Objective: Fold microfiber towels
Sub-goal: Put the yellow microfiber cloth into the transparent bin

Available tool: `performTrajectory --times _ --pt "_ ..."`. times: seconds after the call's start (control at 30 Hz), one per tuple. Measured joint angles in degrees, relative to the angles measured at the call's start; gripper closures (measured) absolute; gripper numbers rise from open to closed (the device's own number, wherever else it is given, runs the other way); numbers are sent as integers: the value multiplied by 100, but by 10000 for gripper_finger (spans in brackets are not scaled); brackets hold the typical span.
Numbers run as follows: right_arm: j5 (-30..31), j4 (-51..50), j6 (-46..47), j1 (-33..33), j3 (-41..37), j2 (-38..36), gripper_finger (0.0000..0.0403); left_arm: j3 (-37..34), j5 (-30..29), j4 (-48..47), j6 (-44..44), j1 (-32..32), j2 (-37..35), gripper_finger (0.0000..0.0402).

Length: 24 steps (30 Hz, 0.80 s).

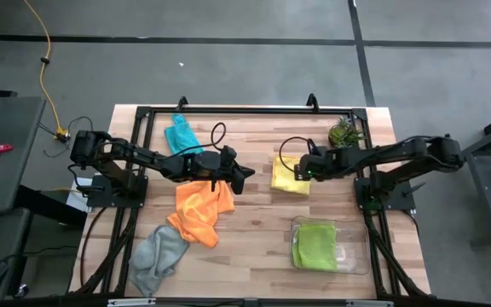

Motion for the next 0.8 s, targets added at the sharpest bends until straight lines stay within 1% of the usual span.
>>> performTrajectory --times 0.07,0.17,0.27,0.43,0.5,0.57,0.63,0.7,0.8 --pt "-122 326 99 -16 -142 110 183 0 2 0 25 0 0 401" --pt "-288 515 379 -60 -337 369 183 0 2 -30 25 0 0 402" --pt "-284 916 586 -60 -461 553 182 0 4 -46 25 0 0 401" --pt "-272 1228 731 -60 -535 819 184 0 0 -87 25 0 0 401" --pt "-267 1254 730 -60 -512 894 193 2 0 -87 25 0 0 402" --pt "-247 1250 714 -57 -495 945 210 0 -2 -87 25 2 0 402" --pt "-217 1213 712 -57 -495 960 239 0 -2 -111 25 0 0 401" --pt "-180 1148 691 -55 -497 964 279 1 -2 -125 25 0 0 401" --pt "-121 1173 560 -39 -504 940 356 0 -4 -127 25 0 0 401"
